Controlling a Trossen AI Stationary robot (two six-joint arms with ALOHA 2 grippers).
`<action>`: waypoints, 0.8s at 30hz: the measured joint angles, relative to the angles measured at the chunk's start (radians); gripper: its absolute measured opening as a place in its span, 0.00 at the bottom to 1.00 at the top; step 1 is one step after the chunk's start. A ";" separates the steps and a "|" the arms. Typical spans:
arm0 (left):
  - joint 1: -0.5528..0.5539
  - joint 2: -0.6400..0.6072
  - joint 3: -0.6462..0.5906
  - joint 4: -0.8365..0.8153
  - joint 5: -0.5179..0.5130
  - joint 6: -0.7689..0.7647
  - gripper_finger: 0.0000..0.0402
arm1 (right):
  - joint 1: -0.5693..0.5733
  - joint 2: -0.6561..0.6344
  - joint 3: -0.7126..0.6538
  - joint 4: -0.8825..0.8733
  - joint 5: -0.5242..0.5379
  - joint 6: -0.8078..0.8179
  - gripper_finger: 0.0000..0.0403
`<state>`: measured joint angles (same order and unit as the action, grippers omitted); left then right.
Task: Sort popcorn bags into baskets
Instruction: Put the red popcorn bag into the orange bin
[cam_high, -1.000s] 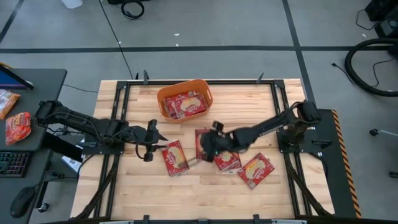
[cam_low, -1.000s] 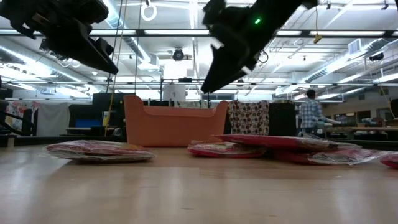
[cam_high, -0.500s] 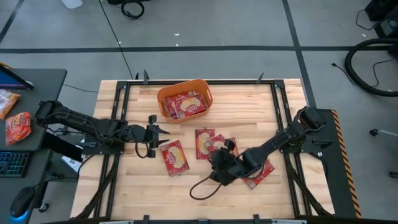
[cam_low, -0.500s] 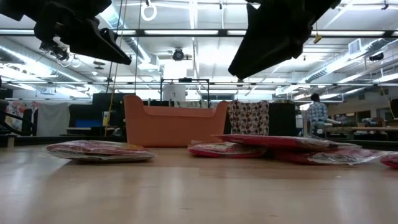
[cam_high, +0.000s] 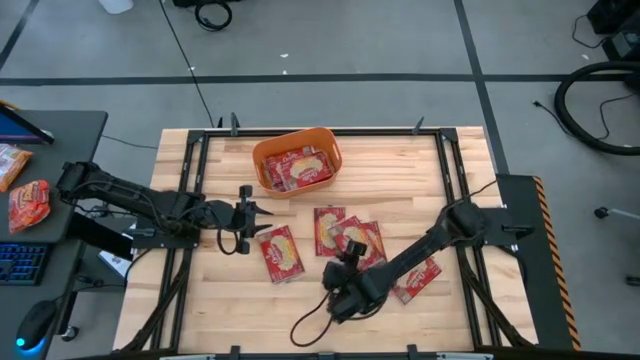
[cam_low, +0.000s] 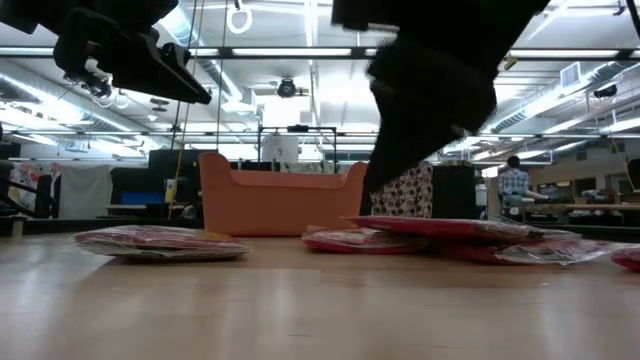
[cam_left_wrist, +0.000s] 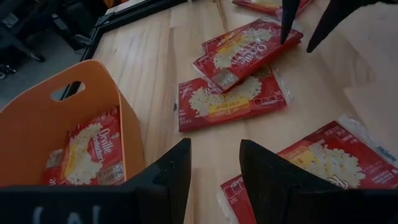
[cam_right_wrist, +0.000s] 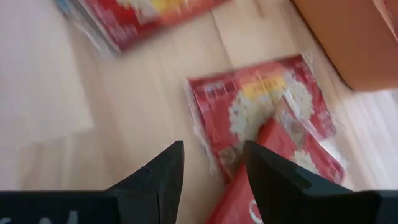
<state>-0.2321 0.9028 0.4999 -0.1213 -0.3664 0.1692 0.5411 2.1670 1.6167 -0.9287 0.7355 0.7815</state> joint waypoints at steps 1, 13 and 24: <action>0.000 0.000 0.000 -0.002 0.000 0.000 0.35 | 0.000 0.025 0.029 -0.042 -0.002 0.015 0.43; 0.000 0.000 0.000 -0.004 0.000 0.000 0.35 | 0.001 0.172 0.118 -0.366 -0.083 0.304 0.43; 0.000 0.000 0.000 -0.012 0.000 0.000 0.35 | 0.050 0.155 0.102 -0.531 -0.116 0.485 0.43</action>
<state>-0.2321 0.9031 0.4999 -0.1333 -0.3660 0.1691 0.5914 2.3216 1.7191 -1.4596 0.6197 1.2666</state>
